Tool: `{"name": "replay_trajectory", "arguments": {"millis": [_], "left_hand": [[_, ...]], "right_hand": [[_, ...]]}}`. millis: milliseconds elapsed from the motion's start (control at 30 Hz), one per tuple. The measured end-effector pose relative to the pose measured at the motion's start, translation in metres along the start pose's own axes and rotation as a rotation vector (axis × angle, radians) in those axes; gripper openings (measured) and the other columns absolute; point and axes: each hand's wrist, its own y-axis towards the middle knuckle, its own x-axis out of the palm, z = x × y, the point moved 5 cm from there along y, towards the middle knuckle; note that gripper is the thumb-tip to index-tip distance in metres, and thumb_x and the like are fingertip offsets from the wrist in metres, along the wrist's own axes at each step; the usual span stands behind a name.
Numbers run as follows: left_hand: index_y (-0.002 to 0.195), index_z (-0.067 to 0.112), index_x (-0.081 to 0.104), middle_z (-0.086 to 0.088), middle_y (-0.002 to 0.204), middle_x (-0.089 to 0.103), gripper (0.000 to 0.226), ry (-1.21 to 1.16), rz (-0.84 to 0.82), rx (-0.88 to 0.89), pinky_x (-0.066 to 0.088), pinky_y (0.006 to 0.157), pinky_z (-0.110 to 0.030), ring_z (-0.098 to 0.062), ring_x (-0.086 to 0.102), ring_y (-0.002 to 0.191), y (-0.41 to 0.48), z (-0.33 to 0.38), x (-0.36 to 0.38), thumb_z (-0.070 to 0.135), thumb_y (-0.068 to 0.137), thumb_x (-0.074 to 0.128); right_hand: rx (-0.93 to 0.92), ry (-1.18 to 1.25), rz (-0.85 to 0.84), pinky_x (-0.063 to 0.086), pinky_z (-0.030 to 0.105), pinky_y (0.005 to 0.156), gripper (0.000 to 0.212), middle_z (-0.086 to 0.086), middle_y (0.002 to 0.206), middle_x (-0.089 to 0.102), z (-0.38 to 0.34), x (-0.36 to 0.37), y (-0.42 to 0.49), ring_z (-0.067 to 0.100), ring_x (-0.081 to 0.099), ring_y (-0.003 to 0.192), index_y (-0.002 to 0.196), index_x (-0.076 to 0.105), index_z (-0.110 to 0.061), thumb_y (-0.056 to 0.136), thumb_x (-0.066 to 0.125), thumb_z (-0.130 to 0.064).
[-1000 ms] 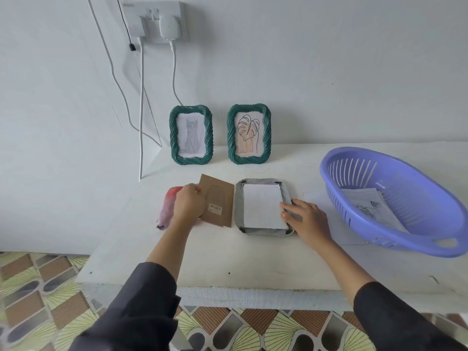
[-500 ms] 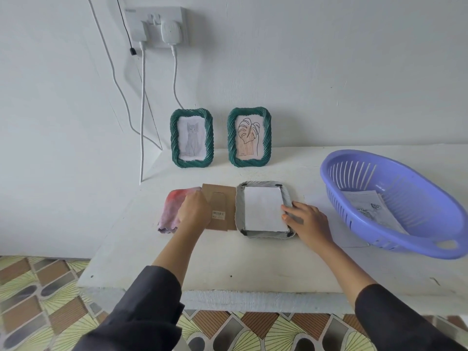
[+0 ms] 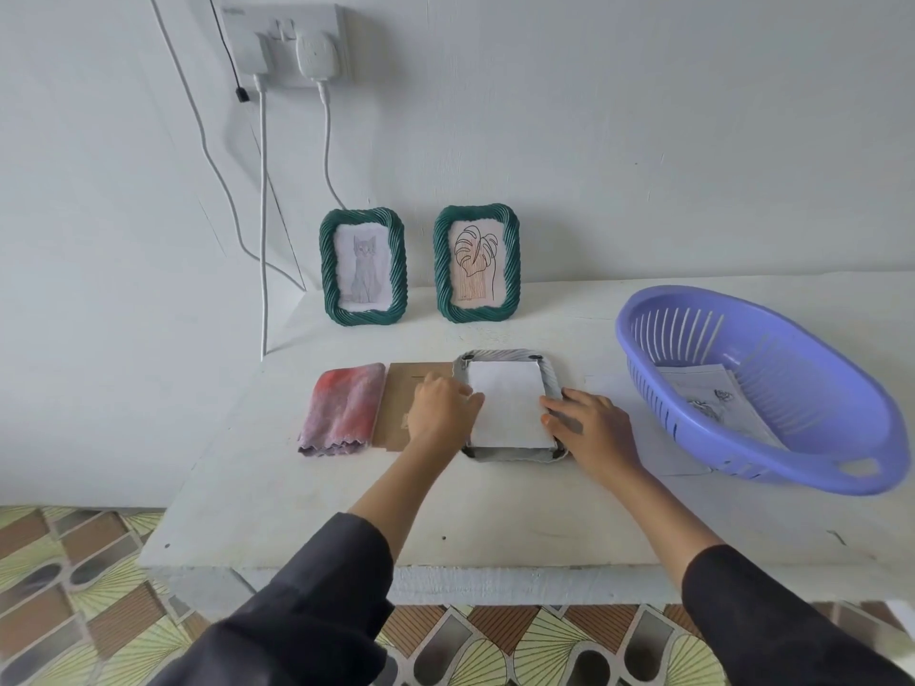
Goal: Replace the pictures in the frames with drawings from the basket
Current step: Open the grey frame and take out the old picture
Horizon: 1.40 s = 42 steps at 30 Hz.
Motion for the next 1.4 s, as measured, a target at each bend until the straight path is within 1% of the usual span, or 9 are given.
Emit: {"name": "replay_trajectory", "arguments": {"millis": [167,600,733,833,967,1033,1133,1200,1400], "left_hand": [[0.103,0.003,0.067,-0.011,0.121,0.048,0.037,0.069,0.023,-0.032,0.043,0.089,-0.036,-0.028,0.044,0.117,-0.003,-0.002,0.011,0.035,0.084,0.065],[0.073,0.01,0.069,-0.009,0.104,0.06,0.012,-0.073,0.041,-0.091,0.043,0.076,-0.029,-0.025,0.054,0.101,0.003,-0.008,0.008,0.021,0.077,0.072],[0.078,0.019,0.069,-0.004,0.079,0.051,0.01,-0.185,0.051,-0.103,0.038,0.065,-0.026,-0.02,0.043,0.076,0.004,-0.007,0.001,0.011,0.081,0.064],[0.087,0.006,0.073,-0.005,0.083,0.059,0.016,-0.352,0.085,-0.135,0.04,0.071,-0.026,-0.022,0.05,0.081,0.005,-0.002,-0.01,0.011,0.085,0.059],[0.062,0.011,0.06,-0.002,0.067,0.06,0.023,-0.555,0.04,-0.153,0.049,0.076,-0.033,-0.023,0.053,0.072,0.014,0.013,-0.018,0.009,0.085,0.059],[0.06,0.015,0.057,0.0,0.059,0.057,0.028,-0.67,-0.042,-0.158,0.051,0.069,-0.032,-0.021,0.052,0.059,0.017,0.023,-0.013,0.003,0.085,0.06],[0.074,0.011,0.056,-0.004,0.072,0.059,0.017,-0.751,-0.202,-0.163,0.049,0.056,-0.021,-0.014,0.054,0.061,0.014,0.042,0.005,0.0,0.087,0.058],[0.089,0.006,0.057,-0.006,0.076,0.059,0.008,-0.786,-0.263,-0.165,0.05,0.051,-0.019,-0.014,0.054,0.062,0.01,0.054,0.02,-0.002,0.087,0.058],[0.101,0.006,0.051,-0.007,0.065,0.052,0.022,-0.735,-0.355,-0.178,0.042,0.036,-0.014,-0.014,0.049,0.047,0.003,0.081,0.069,-0.006,0.085,0.058]], "right_hand": [[-0.029,-0.039,0.01,0.034,0.037,0.104,0.03,0.004,0.134,0.054,-0.001,-0.001,-0.001,0.022,0.046,0.125,0.118,0.063,-0.031,0.088,0.057,-0.035],[-0.134,-0.109,0.147,0.047,0.043,0.085,0.035,0.013,0.105,0.068,-0.004,-0.004,-0.002,0.033,0.063,0.099,0.104,0.071,-0.018,0.081,0.053,-0.037],[-0.295,-0.229,0.324,0.051,0.033,0.067,0.03,0.008,0.086,0.068,-0.015,-0.009,-0.008,0.029,0.065,0.071,0.088,0.073,-0.013,0.083,0.05,-0.032],[-0.361,-0.257,0.538,0.043,0.028,0.058,0.024,0.004,0.078,0.066,-0.031,-0.023,-0.018,0.027,0.061,0.06,0.08,0.071,-0.012,0.085,0.051,-0.024],[-0.325,-0.116,0.768,0.043,0.031,0.062,0.015,0.008,0.079,0.066,-0.055,-0.078,-0.031,0.028,0.062,0.065,0.087,0.072,-0.011,0.078,0.06,-0.013],[-0.178,-0.164,0.673,0.048,0.035,0.068,0.025,0.011,0.088,0.066,-0.053,-0.109,-0.029,0.031,0.065,0.078,0.099,0.07,-0.014,0.074,0.063,-0.015],[0.141,-0.265,0.126,0.041,0.037,0.09,0.053,0.007,0.121,0.059,-0.024,-0.125,-0.022,0.028,0.057,0.112,0.131,0.05,-0.027,0.08,0.065,-0.026],[0.203,-0.199,-0.072,0.04,0.034,0.092,0.061,0.004,0.127,0.056,-0.009,-0.126,-0.025,0.025,0.052,0.118,0.138,0.038,-0.032,0.083,0.063,-0.025],[0.101,-0.084,-0.068,0.046,0.036,0.087,0.053,0.016,0.103,0.067,0.004,-0.141,-0.017,0.028,0.06,0.098,0.13,0.05,-0.031,0.081,0.062,-0.014]]}}
